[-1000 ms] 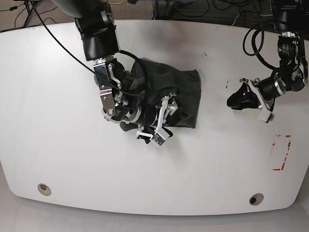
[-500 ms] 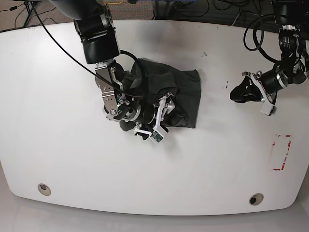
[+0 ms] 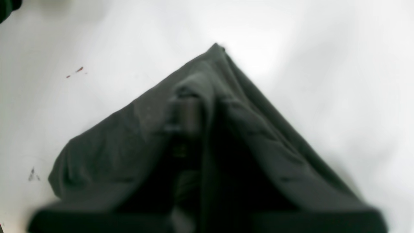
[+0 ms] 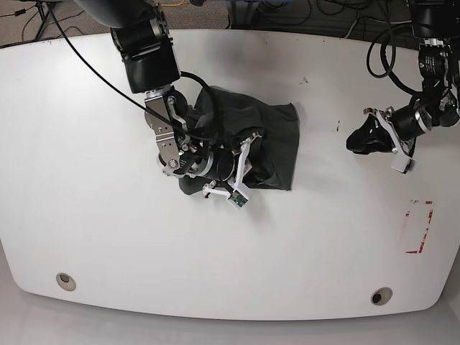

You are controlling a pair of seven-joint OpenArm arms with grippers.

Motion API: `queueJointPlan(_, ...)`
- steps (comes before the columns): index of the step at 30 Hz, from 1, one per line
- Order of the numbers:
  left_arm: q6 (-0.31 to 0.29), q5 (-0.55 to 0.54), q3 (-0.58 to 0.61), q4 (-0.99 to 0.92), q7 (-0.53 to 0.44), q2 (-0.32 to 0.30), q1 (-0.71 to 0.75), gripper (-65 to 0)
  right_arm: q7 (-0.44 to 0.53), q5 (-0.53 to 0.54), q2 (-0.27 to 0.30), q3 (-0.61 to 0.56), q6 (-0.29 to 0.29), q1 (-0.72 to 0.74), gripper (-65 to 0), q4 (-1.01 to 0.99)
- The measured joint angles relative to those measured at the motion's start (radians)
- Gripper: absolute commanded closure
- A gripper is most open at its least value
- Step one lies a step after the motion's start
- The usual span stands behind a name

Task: Layout the t-shirt on the table in an organized manner, then fold the t-shirt properly
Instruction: 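Release the bundle with the left gripper and press the bundle with the right gripper, then grasp the bundle's side with the left gripper beside the right gripper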

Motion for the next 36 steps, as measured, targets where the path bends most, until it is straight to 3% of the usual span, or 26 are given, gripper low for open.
queueJointPlan(6,0.0,0.0,0.0,-0.001,0.0,0.001,0.0,-10.3,-0.015,-0.01,0.0,0.0,-0.001,-0.01,-1.7,0.047)
queueJointPlan(14,0.0,0.0,0.004,-0.002,0.0,-0.001,0.0,-10.3,-0.085,-0.002,-0.026,0.006,-0.081,-0.008,-1.9,0.166)
queueJointPlan(23,0.0,0.0,0.004,-0.002,0.0,0.0,0.0,-10.3,-0.121,-0.006,-0.116,0.0,-0.08,-0.002,-1.9,0.196)
queueJointPlan(30,0.0,0.001,0.035,-0.002,-0.001,-0.001,0.0,-10.3,-0.12,-0.007,-0.149,0.003,-0.083,0.017,-1.9,0.195)
queueJointPlan(36,0.0,0.07,0.06,-0.002,0.0,0.005,0.0,-10.3,-0.117,-0.005,-0.159,0.0,-0.081,0.034,-2.1,0.179)
